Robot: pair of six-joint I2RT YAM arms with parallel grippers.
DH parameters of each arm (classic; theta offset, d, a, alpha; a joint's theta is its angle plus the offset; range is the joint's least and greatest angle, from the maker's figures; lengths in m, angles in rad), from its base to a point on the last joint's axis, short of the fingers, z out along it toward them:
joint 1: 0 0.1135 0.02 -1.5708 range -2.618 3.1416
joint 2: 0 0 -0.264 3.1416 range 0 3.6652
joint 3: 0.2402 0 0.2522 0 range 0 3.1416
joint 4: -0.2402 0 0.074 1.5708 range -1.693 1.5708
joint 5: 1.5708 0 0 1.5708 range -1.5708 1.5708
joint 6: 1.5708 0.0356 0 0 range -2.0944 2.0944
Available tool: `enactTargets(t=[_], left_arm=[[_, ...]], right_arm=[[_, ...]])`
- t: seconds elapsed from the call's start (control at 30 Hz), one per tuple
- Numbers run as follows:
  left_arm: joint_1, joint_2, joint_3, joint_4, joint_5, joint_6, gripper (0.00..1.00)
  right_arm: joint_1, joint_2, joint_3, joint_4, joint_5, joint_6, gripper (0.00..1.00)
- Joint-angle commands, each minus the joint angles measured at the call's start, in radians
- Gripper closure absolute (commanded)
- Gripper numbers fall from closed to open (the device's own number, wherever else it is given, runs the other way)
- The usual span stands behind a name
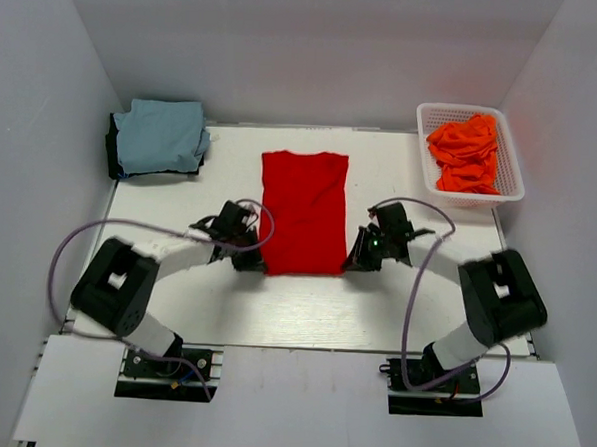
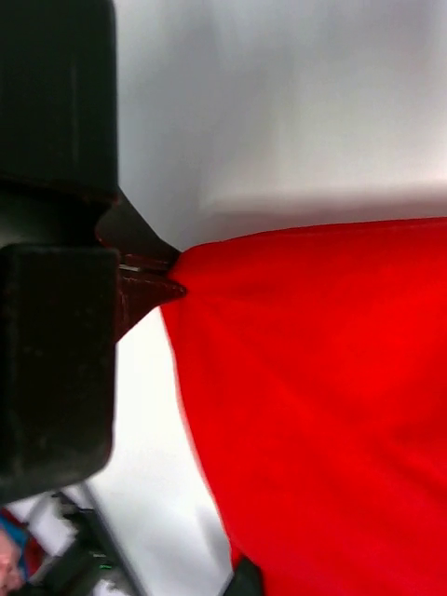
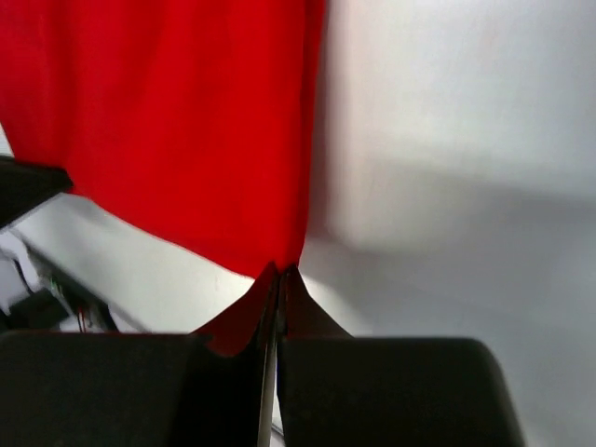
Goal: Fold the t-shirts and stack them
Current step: Fold the long partially folded tshirt into a neat square
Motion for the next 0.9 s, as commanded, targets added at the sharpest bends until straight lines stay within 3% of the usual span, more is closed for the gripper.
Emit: enactTargets(t=[0.0, 0.13, 0.23, 0.33, 0.47, 0.6, 0.73, 0.87], left_arm=[[-0.036, -0.252, -0.071, -0.197, -0.004, -0.084, 1.0], [-0.047, -0.497, -0.109, -0.349, 0.092, -0.097, 1.0], [-0.056, -0.562, -0.03, -0.513, 0.114, -0.097, 1.0], [-0.056, -0.572, 0.048, -0.566, 0.094, -0.097, 1.0], [-0.041, -0.504, 0.177, -0.538, -0.02, -0.097, 1.0], [-0.03, -0.409, 0.297, -0.572, -0.319, -0.185, 1.0], [0.002, -0.316, 0.366, -0.465, -0.393, -0.216, 1.0], [0.055, -0.129, 0.496, -0.423, -0.355, -0.18, 1.0]], right_arm=[[0.027, -0.156, -0.119, -0.099, -0.078, -0.043, 1.0], [0.051, -0.339, -0.224, -0.194, -0.156, -0.005, 1.0], [0.074, -0.527, -0.232, -0.29, -0.173, 0.041, 1.0], [0.071, -0.577, -0.13, -0.292, -0.164, 0.069, 1.0], [0.057, -0.506, 0.018, -0.241, -0.093, 0.065, 1.0], [0.037, -0.339, 0.201, -0.244, -0.038, 0.016, 1.0], [0.002, -0.192, 0.406, -0.229, 0.002, 0.002, 1.0], [-0.033, -0.071, 0.532, -0.229, -0.004, -0.014, 1.0]])
